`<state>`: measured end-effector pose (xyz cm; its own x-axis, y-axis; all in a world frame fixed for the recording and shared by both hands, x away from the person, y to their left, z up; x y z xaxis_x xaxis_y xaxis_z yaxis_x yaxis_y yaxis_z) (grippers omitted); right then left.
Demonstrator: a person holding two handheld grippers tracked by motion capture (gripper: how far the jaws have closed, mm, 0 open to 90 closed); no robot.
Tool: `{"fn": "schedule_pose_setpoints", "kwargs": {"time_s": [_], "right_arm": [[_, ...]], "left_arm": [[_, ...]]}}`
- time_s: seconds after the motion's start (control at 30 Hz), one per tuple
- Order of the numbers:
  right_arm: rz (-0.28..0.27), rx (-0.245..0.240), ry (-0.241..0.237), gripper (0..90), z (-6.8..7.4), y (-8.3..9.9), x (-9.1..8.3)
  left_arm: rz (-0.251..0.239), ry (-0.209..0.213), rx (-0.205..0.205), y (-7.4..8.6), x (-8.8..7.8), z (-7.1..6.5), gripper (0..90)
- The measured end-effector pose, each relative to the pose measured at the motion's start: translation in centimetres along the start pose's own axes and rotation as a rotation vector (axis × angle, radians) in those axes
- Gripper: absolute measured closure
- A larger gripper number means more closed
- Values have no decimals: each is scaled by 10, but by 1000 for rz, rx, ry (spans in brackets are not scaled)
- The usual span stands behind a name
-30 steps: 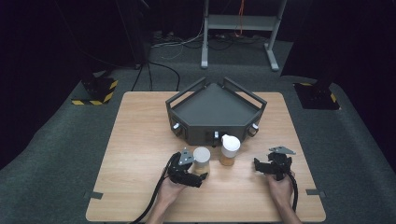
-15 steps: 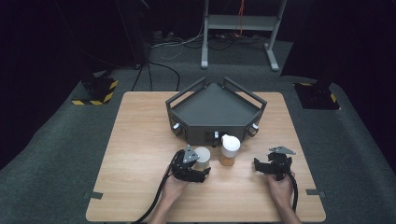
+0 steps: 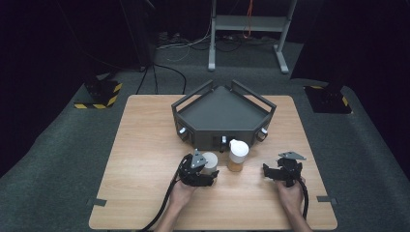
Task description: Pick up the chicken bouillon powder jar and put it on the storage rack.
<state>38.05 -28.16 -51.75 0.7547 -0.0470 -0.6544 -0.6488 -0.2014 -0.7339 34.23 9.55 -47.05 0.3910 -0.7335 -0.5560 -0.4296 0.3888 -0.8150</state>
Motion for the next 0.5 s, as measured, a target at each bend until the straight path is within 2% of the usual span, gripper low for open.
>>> {"fn": "schedule_pose_setpoints", "kwargs": {"time_s": [0.5], "right_arm": [[0,0,0,55,0,0,0]], "left_arm": [[22,-34,11,-6,1,-7,327]]}}
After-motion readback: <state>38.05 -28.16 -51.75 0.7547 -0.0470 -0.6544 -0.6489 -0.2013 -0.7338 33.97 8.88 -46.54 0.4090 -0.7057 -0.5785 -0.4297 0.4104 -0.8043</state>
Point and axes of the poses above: each handheld gripper's, and its own axes: x roughly forward along the jaws, y roughly out of its underside, z roughly to its left, the point moved 10 cm from there along x, roughly forward along the jaws, and after that the axes turned 14 degrees about y, right-handed, at the moved point
